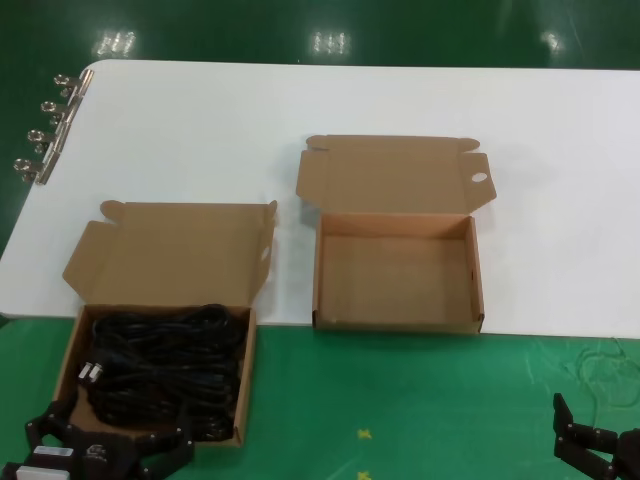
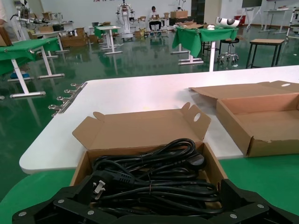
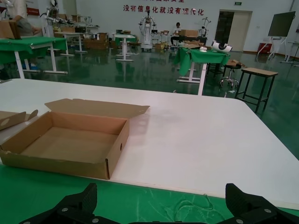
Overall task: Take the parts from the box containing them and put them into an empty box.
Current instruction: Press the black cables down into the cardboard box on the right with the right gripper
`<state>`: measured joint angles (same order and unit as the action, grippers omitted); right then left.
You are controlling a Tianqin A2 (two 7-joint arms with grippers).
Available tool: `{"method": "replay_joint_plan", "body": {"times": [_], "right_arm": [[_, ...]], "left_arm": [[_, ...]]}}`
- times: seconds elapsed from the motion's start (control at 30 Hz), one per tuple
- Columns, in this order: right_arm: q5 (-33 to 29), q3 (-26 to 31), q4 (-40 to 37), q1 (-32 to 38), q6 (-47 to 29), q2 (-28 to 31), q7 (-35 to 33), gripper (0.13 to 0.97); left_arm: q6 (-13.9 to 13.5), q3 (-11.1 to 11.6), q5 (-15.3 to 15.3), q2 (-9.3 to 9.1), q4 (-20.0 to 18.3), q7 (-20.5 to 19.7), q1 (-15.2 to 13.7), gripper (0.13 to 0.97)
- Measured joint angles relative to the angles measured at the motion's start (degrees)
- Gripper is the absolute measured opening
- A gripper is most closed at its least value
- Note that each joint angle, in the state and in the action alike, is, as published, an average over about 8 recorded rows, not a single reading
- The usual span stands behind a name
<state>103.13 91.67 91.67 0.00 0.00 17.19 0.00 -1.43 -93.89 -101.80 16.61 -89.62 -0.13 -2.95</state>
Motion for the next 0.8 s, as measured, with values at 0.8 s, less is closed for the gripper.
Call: {"method": "replay_joint_plan", "body": {"times": [0.8], "right_arm": [[0.0,0.0,0.0,0.0,0.0,0.0,0.0,0.88]], "left_arm": [[0.0,0.0,0.0,0.0,0.0,0.0,0.0,0.966]]}}
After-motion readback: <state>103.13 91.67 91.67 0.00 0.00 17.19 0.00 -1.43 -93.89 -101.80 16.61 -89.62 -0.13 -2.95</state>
